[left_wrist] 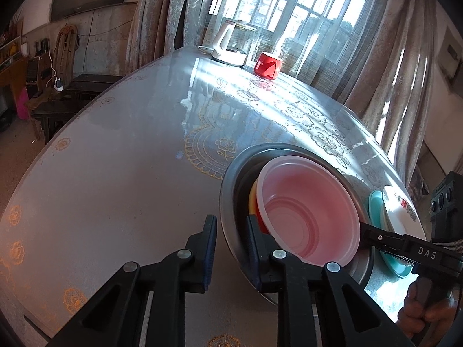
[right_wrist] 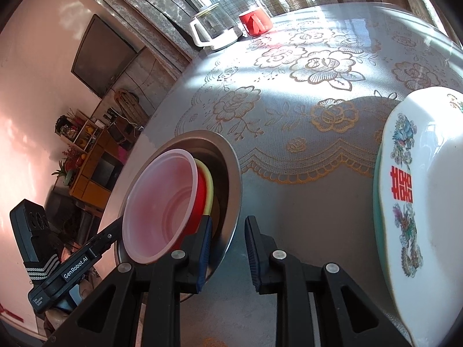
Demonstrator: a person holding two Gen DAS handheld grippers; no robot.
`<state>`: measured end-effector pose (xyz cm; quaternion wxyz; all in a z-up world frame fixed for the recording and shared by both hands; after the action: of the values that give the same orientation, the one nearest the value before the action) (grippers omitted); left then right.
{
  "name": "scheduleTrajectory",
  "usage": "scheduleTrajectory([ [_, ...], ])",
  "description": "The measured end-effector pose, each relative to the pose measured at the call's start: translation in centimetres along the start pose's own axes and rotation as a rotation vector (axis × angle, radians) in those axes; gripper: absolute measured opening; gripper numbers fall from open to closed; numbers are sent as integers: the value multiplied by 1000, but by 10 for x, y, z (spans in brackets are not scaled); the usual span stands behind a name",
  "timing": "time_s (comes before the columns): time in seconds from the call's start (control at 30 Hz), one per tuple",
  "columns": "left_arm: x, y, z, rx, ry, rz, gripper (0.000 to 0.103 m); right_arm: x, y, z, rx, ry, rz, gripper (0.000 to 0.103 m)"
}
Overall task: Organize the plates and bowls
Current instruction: 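Lift the steel basin with nested bowls and carry it toward the plate stack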
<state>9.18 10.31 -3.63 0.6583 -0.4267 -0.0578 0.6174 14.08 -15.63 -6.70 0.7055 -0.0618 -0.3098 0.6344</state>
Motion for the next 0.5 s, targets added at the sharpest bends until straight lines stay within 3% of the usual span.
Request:
scheduleTrajectory([
  [0.23, 0, 2, 1, -9, 4, -1, 17, 1, 3, 3, -10, 6, 1, 24],
  [0.5, -1, 11, 10, -17, 46, 23, 17, 5, 5, 6, -19, 7, 20, 16],
])
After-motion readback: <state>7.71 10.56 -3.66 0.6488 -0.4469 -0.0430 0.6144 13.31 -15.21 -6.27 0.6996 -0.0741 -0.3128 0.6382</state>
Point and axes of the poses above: each gripper's, at about its wrist camera, not at the fingertips, and z roughly against the way its jaws point, x to its left, y to its underside, the point moved 1 cm from there along -z, roughly the way its jaws point, and after that the axes turned 14 degrees about y, right-handed, at the moved point
